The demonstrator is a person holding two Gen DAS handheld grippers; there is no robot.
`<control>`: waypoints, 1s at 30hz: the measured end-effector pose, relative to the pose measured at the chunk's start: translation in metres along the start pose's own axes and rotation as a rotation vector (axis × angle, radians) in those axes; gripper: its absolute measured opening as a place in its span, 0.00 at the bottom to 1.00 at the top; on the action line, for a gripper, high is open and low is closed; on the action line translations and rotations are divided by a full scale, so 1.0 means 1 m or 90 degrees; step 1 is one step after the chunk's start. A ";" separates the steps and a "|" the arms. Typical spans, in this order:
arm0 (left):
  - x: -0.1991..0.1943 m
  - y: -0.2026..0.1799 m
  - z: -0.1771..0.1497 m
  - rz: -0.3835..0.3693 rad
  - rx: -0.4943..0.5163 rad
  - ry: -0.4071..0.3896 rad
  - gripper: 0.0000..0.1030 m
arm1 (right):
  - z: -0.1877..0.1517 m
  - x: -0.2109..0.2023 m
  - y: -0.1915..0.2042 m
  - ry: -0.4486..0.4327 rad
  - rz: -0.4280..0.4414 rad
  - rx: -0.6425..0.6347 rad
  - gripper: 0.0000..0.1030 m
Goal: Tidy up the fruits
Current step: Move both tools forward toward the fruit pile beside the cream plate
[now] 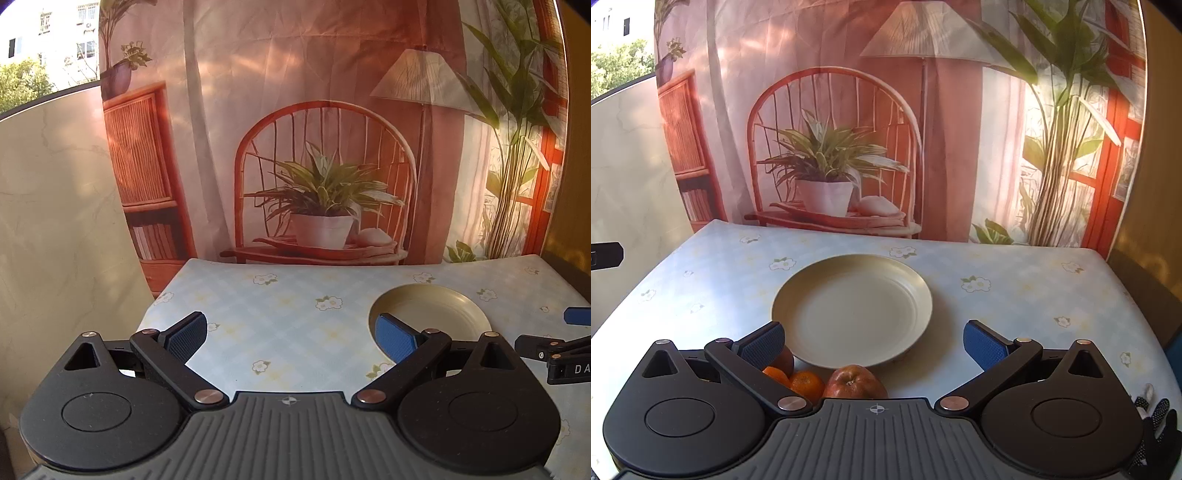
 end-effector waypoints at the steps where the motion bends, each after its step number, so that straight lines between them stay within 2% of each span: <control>1: 0.002 0.001 -0.001 -0.005 -0.008 0.000 0.96 | -0.003 0.001 -0.001 -0.004 0.004 0.004 1.00; 3: 0.006 0.003 -0.004 -0.013 -0.013 0.002 0.96 | -0.006 0.003 -0.002 -0.005 0.001 0.003 1.00; 8: 0.019 -0.002 -0.018 -0.025 0.038 0.036 0.96 | -0.017 0.008 -0.003 0.003 0.016 -0.003 1.00; 17: 0.031 0.008 -0.027 -0.050 -0.044 0.074 0.96 | -0.020 0.009 -0.004 -0.016 0.049 0.018 1.00; 23: 0.035 0.006 -0.035 -0.058 -0.030 0.086 0.96 | -0.020 0.013 0.001 0.004 0.087 0.017 1.00; 30: 0.039 0.006 -0.043 -0.066 -0.021 0.112 0.95 | -0.023 0.013 0.006 0.020 0.092 0.018 1.00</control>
Point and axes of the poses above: each gripper's, at about its wrist camera, not at the fingertips, and x roughly the way its jaws point, y to its left, z to its top, the point moved 5 cm from there along x, roughly the way its jaws point, and after that the axes turned 14 degrees about -x, right-handed, at the moved point
